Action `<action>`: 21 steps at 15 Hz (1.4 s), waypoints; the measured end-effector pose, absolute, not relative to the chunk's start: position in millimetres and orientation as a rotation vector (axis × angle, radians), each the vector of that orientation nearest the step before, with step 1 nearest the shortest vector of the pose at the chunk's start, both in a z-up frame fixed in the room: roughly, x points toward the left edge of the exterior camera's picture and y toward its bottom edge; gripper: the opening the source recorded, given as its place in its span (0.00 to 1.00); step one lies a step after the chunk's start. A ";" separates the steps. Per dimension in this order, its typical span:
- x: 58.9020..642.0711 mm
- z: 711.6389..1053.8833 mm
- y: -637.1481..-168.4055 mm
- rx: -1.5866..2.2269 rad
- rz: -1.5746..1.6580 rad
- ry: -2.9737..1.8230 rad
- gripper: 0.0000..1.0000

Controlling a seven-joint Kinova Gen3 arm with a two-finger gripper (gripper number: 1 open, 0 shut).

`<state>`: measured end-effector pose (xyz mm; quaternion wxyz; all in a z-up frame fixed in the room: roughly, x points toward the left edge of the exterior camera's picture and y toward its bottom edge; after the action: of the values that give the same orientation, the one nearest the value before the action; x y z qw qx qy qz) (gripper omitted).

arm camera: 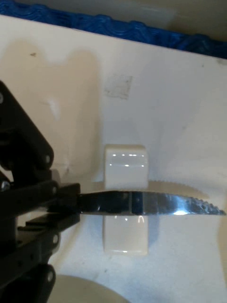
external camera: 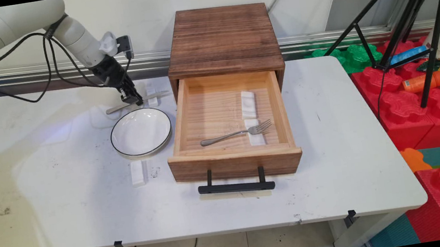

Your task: Place the picked object into the drawer

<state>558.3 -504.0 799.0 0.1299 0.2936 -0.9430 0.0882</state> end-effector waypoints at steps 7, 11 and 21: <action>567.2 813.4 -484.4 0.919 0.315 -2.718 0.00; 570.2 832.5 -468.2 0.994 0.425 -2.695 0.00; 538.0 900.3 -423.7 1.034 0.681 -2.658 0.00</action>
<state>538.0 -423.7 900.3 0.1045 0.3507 -0.9015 0.2311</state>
